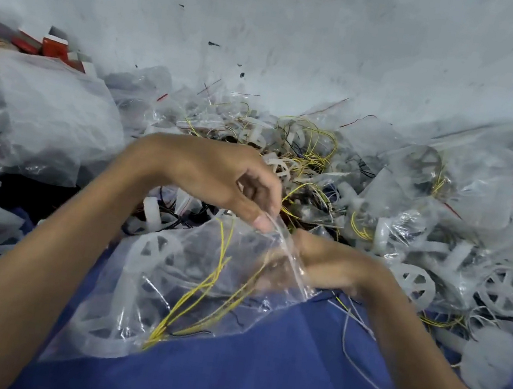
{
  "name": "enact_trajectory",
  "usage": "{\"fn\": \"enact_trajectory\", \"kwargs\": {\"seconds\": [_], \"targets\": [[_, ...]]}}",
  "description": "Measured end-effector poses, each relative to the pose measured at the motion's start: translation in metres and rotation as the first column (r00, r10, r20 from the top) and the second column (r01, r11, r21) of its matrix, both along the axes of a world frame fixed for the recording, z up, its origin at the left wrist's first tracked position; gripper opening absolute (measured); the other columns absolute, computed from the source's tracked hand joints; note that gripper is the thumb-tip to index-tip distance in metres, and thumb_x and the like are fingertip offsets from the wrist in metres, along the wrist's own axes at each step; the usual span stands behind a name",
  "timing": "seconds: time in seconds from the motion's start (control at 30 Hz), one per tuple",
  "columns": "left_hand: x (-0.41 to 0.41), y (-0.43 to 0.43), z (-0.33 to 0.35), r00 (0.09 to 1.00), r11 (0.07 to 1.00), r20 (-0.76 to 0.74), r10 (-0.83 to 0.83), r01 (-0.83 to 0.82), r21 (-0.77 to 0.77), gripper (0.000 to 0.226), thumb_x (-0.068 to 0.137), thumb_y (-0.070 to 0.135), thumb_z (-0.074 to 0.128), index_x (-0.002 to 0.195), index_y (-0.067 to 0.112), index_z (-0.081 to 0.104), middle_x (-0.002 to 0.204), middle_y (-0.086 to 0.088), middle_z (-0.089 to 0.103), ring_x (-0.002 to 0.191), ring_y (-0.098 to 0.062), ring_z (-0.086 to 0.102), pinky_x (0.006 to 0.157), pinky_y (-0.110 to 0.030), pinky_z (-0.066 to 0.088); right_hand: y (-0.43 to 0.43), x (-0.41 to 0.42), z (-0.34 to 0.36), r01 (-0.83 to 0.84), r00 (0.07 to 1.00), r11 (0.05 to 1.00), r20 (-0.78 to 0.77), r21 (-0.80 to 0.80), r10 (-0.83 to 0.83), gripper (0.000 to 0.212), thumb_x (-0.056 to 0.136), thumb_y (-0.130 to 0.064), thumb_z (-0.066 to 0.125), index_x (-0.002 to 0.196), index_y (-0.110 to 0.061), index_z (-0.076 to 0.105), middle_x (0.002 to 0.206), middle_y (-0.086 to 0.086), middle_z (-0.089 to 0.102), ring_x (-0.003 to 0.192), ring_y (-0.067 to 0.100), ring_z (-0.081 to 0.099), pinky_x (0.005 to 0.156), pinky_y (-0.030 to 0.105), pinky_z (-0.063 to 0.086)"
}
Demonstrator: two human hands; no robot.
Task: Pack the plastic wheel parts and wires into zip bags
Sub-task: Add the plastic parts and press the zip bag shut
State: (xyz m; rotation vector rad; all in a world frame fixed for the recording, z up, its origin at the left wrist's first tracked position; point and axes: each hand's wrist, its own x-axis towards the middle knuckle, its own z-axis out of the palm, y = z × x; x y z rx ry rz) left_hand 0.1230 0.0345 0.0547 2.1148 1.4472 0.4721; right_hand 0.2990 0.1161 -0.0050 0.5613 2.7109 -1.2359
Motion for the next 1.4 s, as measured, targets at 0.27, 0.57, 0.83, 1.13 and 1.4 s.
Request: {"fn": "enact_trajectory", "kwargs": {"seconds": [0.27, 0.57, 0.83, 1.13, 1.4], "targets": [[-0.017, 0.003, -0.004, 0.990, 0.987, -0.129, -0.065, 0.044, -0.156, 0.009, 0.078, 0.037, 0.068, 0.071, 0.043, 0.067, 0.060, 0.024, 0.058, 0.055, 0.007, 0.052, 0.060, -0.008, 0.041, 0.051, 0.032, 0.026, 0.342, 0.871, 0.933, -0.409, 0.107, -0.273, 0.007, 0.082, -0.013, 0.069, 0.088, -0.015, 0.071, 0.067, -0.001, 0.071, 0.049, 0.000, 0.057, 0.046, 0.009, 0.041], [-0.040, 0.012, -0.010, 0.965, 0.996, -0.260, 0.018, -0.040, -0.081, 0.006, 0.078, 0.043, 0.072, 0.081, 0.045, 0.067, 0.069, 0.025, 0.063, 0.065, 0.006, 0.058, 0.073, -0.025, 0.046, 0.087, 0.028, -0.027, 0.396, 0.913, 0.773, -0.126, 0.496, -0.387, 0.043, 0.079, -0.026, 0.073, 0.117, -0.011, 0.061, 0.111, 0.003, 0.064, 0.099, 0.017, 0.059, 0.090, 0.027, 0.049], [-0.071, 0.022, -0.022, 0.963, 0.995, -0.251, 0.094, -0.102, -0.019, 0.023, 0.075, 0.053, 0.074, 0.094, 0.043, 0.068, 0.080, 0.022, 0.066, 0.073, 0.004, 0.061, 0.073, -0.024, 0.047, 0.095, 0.022, -0.019, 0.712, 0.688, 0.636, -0.479, 0.298, -0.545, 0.016, 0.081, 0.001, 0.054, 0.092, -0.009, 0.062, 0.081, 0.002, 0.064, 0.072, 0.017, 0.059, 0.059, 0.014, 0.042], [-0.055, 0.011, -0.014, 0.982, 0.992, -0.143, 0.125, -0.119, 0.048, 0.015, 0.075, 0.043, 0.073, 0.086, 0.035, 0.071, 0.069, 0.025, 0.063, 0.067, 0.009, 0.058, 0.062, -0.007, 0.040, 0.082, 0.023, -0.010, 0.662, 0.629, 0.719, -0.365, -0.212, -0.686, 0.028, 0.099, -0.044, 0.035, 0.107, -0.020, 0.049, 0.110, -0.006, 0.055, 0.089, 0.005, 0.055, 0.078, 0.025, 0.052], [-0.027, -0.004, 0.002, 0.983, 0.955, 0.057, 0.173, -0.182, 0.235, 0.023, 0.066, 0.046, 0.071, 0.075, 0.025, 0.068, 0.074, -0.003, 0.066, 0.069, -0.019, 0.059, 0.069, -0.033, 0.047, 0.080, 0.027, -0.007, 0.479, 0.747, 0.829, -0.361, -0.289, -0.558, 0.056, 0.080, 0.002, 0.067, 0.117, -0.014, 0.028, 0.108, 0.005, 0.050, 0.085, 0.008, 0.061, 0.064, 0.020, 0.055]]}}
